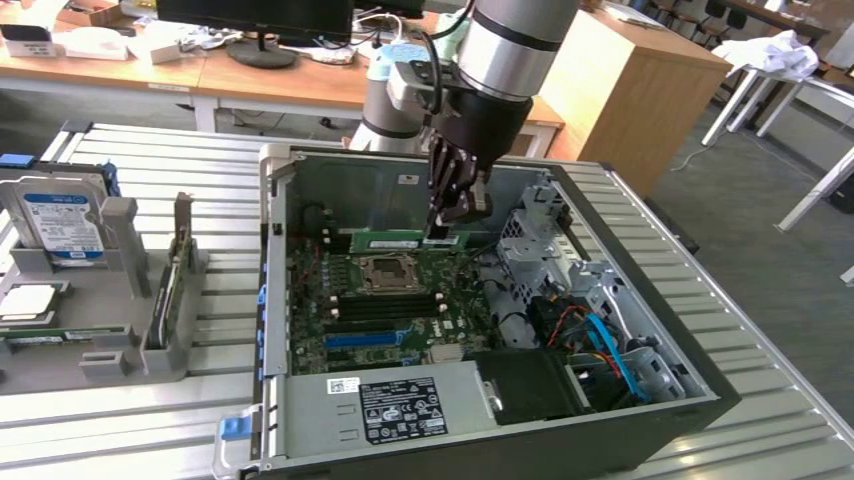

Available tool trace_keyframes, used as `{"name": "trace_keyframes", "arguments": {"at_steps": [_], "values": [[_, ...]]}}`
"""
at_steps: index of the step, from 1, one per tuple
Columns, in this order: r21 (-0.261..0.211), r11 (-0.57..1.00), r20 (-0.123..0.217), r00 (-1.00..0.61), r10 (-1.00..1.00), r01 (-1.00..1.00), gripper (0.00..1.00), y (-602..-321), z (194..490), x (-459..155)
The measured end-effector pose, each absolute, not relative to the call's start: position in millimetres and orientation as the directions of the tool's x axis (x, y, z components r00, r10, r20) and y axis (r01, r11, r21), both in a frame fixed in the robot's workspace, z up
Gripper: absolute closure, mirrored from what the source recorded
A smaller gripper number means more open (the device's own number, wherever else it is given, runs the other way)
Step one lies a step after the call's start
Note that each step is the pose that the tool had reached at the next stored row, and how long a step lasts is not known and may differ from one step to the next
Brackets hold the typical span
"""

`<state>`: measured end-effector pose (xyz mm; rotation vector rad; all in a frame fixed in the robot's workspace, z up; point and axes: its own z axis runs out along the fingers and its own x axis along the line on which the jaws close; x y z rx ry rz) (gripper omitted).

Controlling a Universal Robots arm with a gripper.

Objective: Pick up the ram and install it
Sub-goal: 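Insert the ram into the slot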

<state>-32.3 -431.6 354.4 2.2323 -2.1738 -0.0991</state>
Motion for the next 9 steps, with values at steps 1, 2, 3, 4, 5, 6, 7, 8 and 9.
{"name": "trace_keyframes", "arguments": {"at_steps": [1,2,3,4,5,6,7,8,9], "values": [[0.062,-0.027,-0.029,0.026,-0.999,-0.998,0.88,-431.6,353.1,-32.3],[0.062,-0.027,-0.029,0.026,-0.999,-0.998,0.88,-431.6,351.9,-32.3],[0.062,-0.027,-0.029,0.026,-0.999,-0.998,0.88,-431.6,350.5,-32.3],[0.062,-0.027,-0.029,0.026,-0.999,-0.998,0.88,-431.6,349.2,-32.3],[0.062,-0.027,-0.029,0.026,-0.999,-0.998,0.88,-431.6,347.8,-32.3],[0.062,-0.027,-0.029,0.026,-0.999,-0.998,0.88,-431.6,346.4,-32.3],[0.062,-0.027,-0.029,0.026,-0.999,-0.998,0.88,-431.5,344.9,-32.3],[0.062,-0.027,-0.029,0.026,-0.999,-0.998,0.88,-431.6,343.6,-32.3],[0.062,-0.027,-0.029,0.026,-0.999,-0.998,0.88,-431.6,342.3,-32.3]]}}
